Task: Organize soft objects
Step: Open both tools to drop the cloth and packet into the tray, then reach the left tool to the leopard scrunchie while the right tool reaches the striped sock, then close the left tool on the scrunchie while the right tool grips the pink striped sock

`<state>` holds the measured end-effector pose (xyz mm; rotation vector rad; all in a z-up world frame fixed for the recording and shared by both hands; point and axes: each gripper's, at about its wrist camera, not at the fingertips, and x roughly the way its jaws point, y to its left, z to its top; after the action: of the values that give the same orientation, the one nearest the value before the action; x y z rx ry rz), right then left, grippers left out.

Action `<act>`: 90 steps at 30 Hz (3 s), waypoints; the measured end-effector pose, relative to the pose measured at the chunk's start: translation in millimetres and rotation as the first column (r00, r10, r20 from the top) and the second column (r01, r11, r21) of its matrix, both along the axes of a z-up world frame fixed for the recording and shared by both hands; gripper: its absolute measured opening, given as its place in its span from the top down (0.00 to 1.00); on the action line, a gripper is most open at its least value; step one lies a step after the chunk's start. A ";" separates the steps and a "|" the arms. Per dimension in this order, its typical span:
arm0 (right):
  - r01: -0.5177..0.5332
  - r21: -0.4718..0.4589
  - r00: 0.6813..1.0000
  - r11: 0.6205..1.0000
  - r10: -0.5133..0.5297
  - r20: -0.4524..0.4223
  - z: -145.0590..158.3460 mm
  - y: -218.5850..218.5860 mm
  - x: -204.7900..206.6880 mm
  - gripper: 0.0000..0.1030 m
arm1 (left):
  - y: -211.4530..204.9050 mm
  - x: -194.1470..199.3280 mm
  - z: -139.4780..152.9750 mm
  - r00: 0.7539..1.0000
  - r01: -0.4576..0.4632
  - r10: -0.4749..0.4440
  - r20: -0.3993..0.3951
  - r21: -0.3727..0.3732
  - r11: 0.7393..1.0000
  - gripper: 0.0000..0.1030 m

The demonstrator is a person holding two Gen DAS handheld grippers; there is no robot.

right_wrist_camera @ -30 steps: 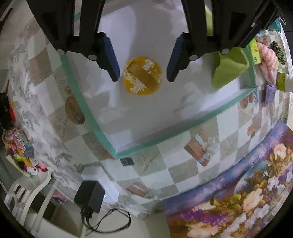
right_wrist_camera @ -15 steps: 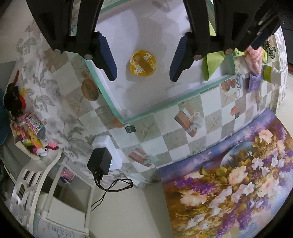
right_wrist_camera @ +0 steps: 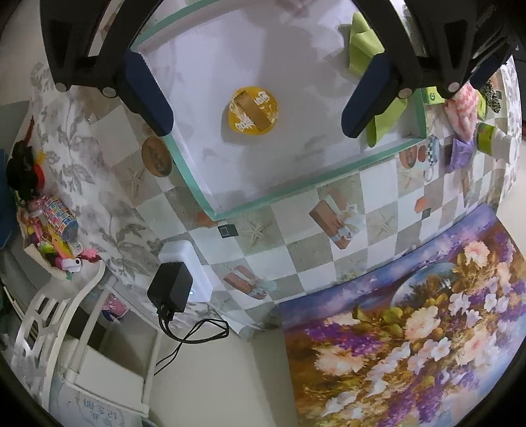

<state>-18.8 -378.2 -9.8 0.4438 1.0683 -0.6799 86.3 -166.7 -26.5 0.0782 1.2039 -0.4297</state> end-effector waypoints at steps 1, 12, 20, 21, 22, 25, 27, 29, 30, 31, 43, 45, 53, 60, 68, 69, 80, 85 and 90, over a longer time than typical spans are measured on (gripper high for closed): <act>-0.001 0.001 1.000 1.000 0.001 -0.001 -0.3 0.6 0.3 0.00 | 0.6 0.2 0.3 1.000 -0.002 0.002 0.000 0.000 1.000 0.07; -0.016 0.003 1.000 1.000 0.016 0.001 1.4 6.9 4.7 0.00 | 24.7 10.6 15.5 0.999 -0.052 0.052 0.013 -0.033 0.998 0.07; -0.060 0.003 0.998 0.998 0.060 0.009 5.2 22.8 13.6 0.00 | 91.7 39.8 41.2 0.978 -0.199 0.201 0.057 -0.046 0.979 0.07; -0.065 0.002 0.998 0.998 0.065 0.008 5.4 24.8 14.5 0.00 | 105.1 43.8 43.6 0.970 -0.232 0.234 0.065 -0.047 0.972 0.07; -0.072 -0.001 0.997 0.997 0.072 0.009 6.1 27.7 16.1 0.00 | 119.3 47.8 45.5 0.961 -0.264 0.267 0.071 -0.048 0.963 0.07; -0.100 -0.004 0.995 0.995 0.100 0.016 8.5 36.8 21.5 0.00 | 162.3 56.5 49.2 0.926 -0.365 0.368 0.088 -0.040 0.930 0.07; -0.126 -0.002 0.992 0.992 0.126 0.026 10.8 46.2 26.8 0.00 | 188.4 59.3 50.4 0.898 -0.428 0.428 0.106 -0.021 0.904 0.07; -0.152 -0.005 0.988 0.988 0.152 0.036 12.9 58.0 33.2 0.00 | 210.4 61.2 51.1 0.874 -0.474 0.471 0.124 -0.003 0.881 0.07; -0.168 -0.008 0.985 0.986 0.168 0.039 13.8 63.9 36.0 0.00 | 220.9 61.6 51.2 0.863 -0.492 0.487 0.132 0.006 0.871 0.07; -0.190 -0.014 0.981 0.982 0.190 0.041 14.7 72.6 40.1 0.00 | 228.1 62.1 50.7 0.857 -0.503 0.497 0.138 0.013 0.864 0.07; -0.443 0.017 0.892 0.896 0.439 0.102 15.1 177.3 84.7 0.00 | 293.0 67.2 36.6 0.799 -0.592 0.589 0.121 -0.011 0.806 0.00; -0.479 0.034 0.874 0.877 0.473 0.110 10.4 191.5 91.4 0.00 | 297.5 69.4 33.5 0.792 -0.600 0.598 0.123 -0.022 0.800 0.00; -0.546 0.116 0.837 0.829 0.534 0.123 -19.8 218.7 109.8 0.00 | 290.6 91.6 -1.5 0.814 -0.576 0.576 0.074 -0.026 0.817 0.00; -0.584 0.144 0.811 0.799 0.569 0.135 -40.3 228.2 126.5 0.02 | 273.6 109.0 -29.4 0.870 -0.493 0.493 -0.028 -0.015 0.870 0.00; -0.621 0.160 0.784 0.767 0.606 0.137 -53.2 239.9 140.9 0.19 | 263.0 119.0 -49.3 0.894 -0.439 0.437 -0.102 0.004 0.899 0.00; -0.626 0.165 0.780 0.762 0.610 0.141 -55.4 241.3 142.8 0.19 | 261.1 120.2 -51.3 0.897 -0.430 0.429 -0.106 0.007 0.903 0.01; -0.636 0.211 0.770 0.742 0.627 0.115 -82.3 247.3 155.6 0.38 | 248.6 130.0 -75.7 0.915 -0.365 0.364 -0.171 0.028 0.930 0.35; -0.635 0.214 0.771 0.743 0.627 0.110 -87.7 248.0 156.7 0.47 | 240.1 130.9 -84.1 0.922 -0.340 0.339 -0.186 0.028 0.940 0.48; -0.636 0.212 0.770 0.742 0.627 0.118 -88.7 249.0 156.2 0.61 | 231.6 130.1 -88.4 0.932 -0.308 0.300 -0.202 -0.007 0.951 0.73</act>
<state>137.4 -129.2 -98.5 0.2655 1.1791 0.0744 216.5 64.9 -114.9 -0.1878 1.3775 -0.1898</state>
